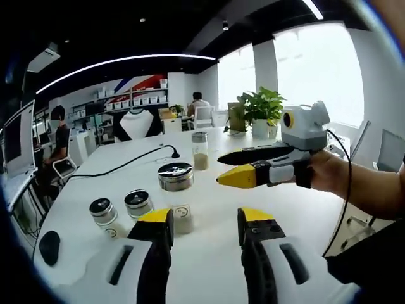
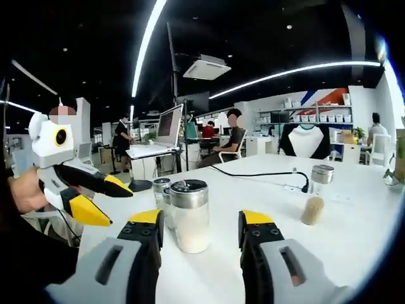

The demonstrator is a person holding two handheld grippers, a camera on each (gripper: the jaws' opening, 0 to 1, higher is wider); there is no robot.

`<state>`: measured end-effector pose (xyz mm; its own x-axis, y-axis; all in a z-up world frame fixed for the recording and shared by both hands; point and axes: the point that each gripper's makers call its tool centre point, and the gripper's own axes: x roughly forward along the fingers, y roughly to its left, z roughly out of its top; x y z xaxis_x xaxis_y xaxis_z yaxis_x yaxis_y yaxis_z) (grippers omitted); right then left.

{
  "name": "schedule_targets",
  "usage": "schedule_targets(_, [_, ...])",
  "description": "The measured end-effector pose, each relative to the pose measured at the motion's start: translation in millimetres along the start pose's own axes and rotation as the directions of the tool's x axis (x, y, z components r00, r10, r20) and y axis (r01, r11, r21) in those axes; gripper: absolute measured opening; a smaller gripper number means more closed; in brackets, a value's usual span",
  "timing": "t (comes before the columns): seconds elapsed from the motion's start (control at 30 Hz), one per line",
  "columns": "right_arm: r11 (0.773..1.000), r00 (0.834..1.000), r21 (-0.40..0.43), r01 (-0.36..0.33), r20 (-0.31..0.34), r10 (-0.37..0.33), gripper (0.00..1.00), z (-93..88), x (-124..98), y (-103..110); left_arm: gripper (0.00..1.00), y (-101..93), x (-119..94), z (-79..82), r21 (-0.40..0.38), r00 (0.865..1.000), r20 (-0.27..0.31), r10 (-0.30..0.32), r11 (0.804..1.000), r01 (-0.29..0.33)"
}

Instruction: Rotate the seasoning bottle until the label or dispensing opening points toward the visible target arrow and the bottle remains upright within the marked orientation range

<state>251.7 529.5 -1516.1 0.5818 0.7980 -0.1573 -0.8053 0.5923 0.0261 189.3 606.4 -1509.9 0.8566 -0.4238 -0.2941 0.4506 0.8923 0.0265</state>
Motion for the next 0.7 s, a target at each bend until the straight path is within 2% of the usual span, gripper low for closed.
schedule_targets(0.07, [0.995,0.995,0.013,0.098,-0.020,-0.097,0.46,-11.0,-12.9,-15.4,0.45,0.0,-0.5,-0.5,0.001,1.000,0.001,0.000,1.000,0.000])
schedule_targets(0.2, [0.974,0.976,0.067,0.218,-0.039,-0.216,0.46,-22.4,-26.2,-44.1,0.54,7.0,-3.8,-3.2,-0.013,1.000,0.001,0.028,1.000,-0.028])
schedule_targets(0.3, [0.951,0.956,0.097,0.295,-0.034,-0.293,0.45,-20.7,-33.1,-68.6,0.58,14.9,-5.7,-6.0,-0.023,0.999,-0.009,0.043,0.999,-0.043])
schedule_targets(0.53, [0.933,0.938,0.103,0.345,-0.039,-0.343,0.43,-18.9,-29.3,-95.3,0.58,24.1,-6.0,-10.5,-0.038,0.998,-0.021,0.060,0.997,-0.061])
schedule_targets(0.7, [0.929,0.935,0.108,0.354,-0.045,-0.351,0.42,-19.6,-20.7,-105.7,0.57,23.8,-0.9,-15.7,-0.041,0.998,-0.040,0.048,0.998,-0.049])
